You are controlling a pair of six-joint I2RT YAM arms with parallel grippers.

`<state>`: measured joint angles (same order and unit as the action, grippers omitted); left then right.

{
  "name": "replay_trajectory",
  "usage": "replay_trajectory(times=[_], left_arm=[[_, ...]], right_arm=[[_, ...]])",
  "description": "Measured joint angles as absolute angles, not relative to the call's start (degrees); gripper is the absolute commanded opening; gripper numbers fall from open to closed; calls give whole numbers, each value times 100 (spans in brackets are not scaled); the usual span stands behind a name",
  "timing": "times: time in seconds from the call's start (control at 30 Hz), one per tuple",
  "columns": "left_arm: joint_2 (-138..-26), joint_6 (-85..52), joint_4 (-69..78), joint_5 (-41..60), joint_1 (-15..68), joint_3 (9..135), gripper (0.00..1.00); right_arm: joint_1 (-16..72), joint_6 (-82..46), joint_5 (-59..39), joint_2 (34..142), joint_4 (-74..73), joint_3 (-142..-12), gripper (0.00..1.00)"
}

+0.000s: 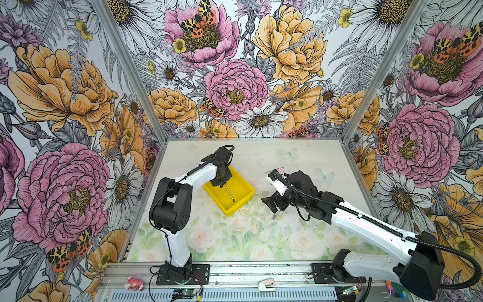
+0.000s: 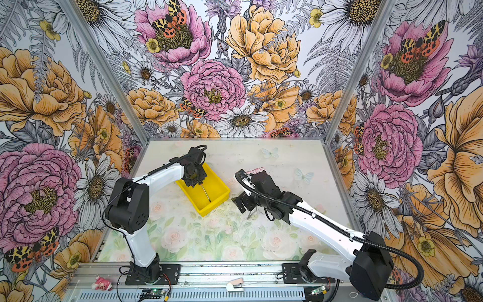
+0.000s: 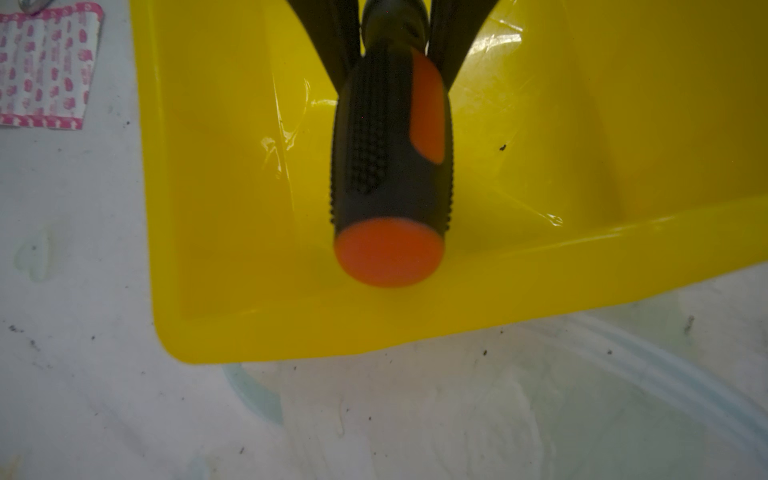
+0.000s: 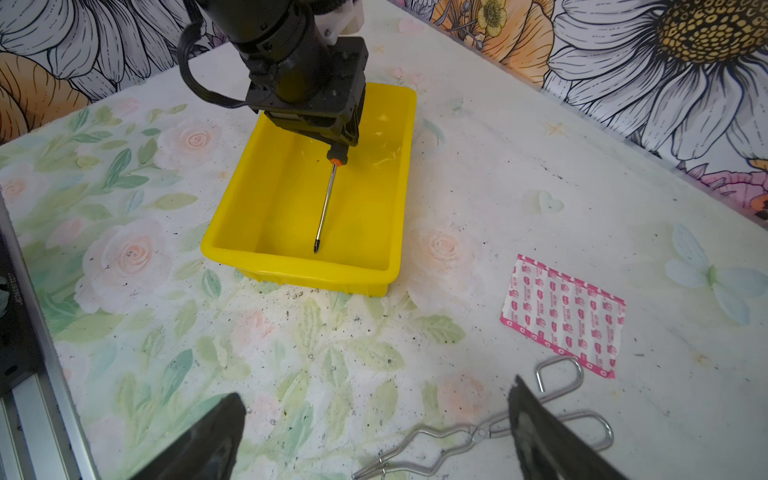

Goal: Put the screwdriver in the bin
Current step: 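Lift the screwdriver with the left gripper and carry it over the yellow bin, then lower the screwdriver into the bin and open the left gripper while the right arm withdraws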

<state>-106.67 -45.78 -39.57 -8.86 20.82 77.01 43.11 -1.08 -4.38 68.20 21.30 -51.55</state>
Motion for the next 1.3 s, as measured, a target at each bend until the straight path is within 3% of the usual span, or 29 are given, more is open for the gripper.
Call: replay_trajectory(times=[0.47,0.9,1.0,1.17,1.3], left_arm=[[-11340,-4746,-3828,-840,2115,7784,1],[-11216,-4724,-3854,-849,2307,7859,53],[-10892,-4644,-3927,-891,2392,7859,63],[-10095,-4560,-4084,-1083,2585,7856,72],[-9408,-4431,-4233,-1286,2746,7762,92]], right_arm=[[4174,-172,-436,6759,2167,-5155,99],[4060,-172,-395,6506,2167,-5155,99],[4040,-172,-327,6333,2167,-5155,99],[4014,-196,-224,6143,2165,-5142,99],[4010,-259,-84,5986,2169,-5061,99]])
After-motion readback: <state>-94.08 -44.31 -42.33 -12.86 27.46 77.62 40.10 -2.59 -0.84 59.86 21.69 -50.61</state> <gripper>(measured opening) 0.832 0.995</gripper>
